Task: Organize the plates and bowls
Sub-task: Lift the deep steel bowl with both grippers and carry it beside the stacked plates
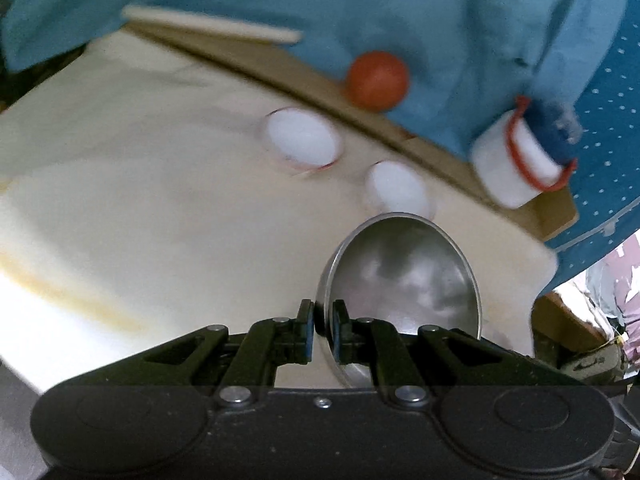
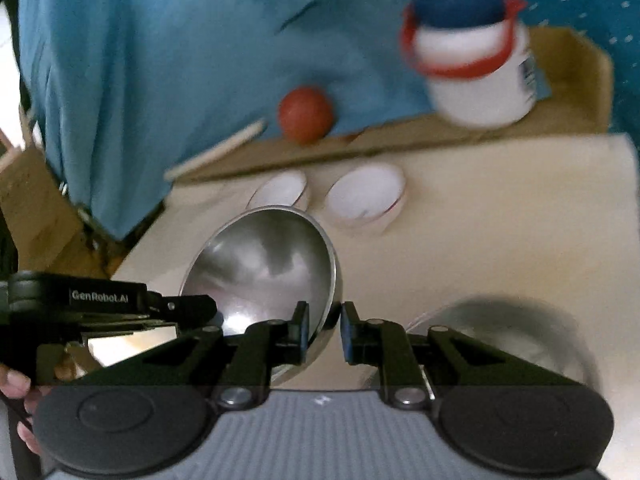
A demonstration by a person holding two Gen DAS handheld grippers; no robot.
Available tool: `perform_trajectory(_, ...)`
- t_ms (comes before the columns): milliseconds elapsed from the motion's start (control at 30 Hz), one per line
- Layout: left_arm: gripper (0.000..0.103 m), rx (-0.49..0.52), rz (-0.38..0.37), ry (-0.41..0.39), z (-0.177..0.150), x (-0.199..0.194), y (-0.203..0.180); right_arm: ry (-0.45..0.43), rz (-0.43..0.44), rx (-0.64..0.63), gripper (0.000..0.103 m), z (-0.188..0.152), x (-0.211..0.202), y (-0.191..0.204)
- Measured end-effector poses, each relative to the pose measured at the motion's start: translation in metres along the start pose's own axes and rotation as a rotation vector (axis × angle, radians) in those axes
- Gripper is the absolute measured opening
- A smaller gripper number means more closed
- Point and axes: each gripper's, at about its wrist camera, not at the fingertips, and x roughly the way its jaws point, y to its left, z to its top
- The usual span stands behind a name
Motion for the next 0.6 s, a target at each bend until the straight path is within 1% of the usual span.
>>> perform_trajectory(67,0.009,-0.011,0.000,0.038,-0.003,0.000,0.023,0.021,-0.008,-0.002,0.018,-0.009,0.010,0.017)
perform_trajectory(200,0.009,0.000,-0.002,0.081,-0.002,0.004,0.051,0.045,-0.036,0.008,0.018,-0.024,0.025,0.043)
perform_trajectory(300,0.009,0.017,0.001,0.099,-0.001,0.009,0.065,0.053,-0.058,0.010,0.018,-0.034,0.036,0.060)
perform_trajectory(433,0.009,0.009,0.003,0.137,-0.001,0.018,0.081,0.073,-0.077,0.015,0.018,-0.043,0.046,0.072)
perform_trajectory(600,0.010,0.035,-0.003,0.135,0.002,0.021,0.086,0.077,-0.102,0.000,0.018,-0.043,0.058,0.081)
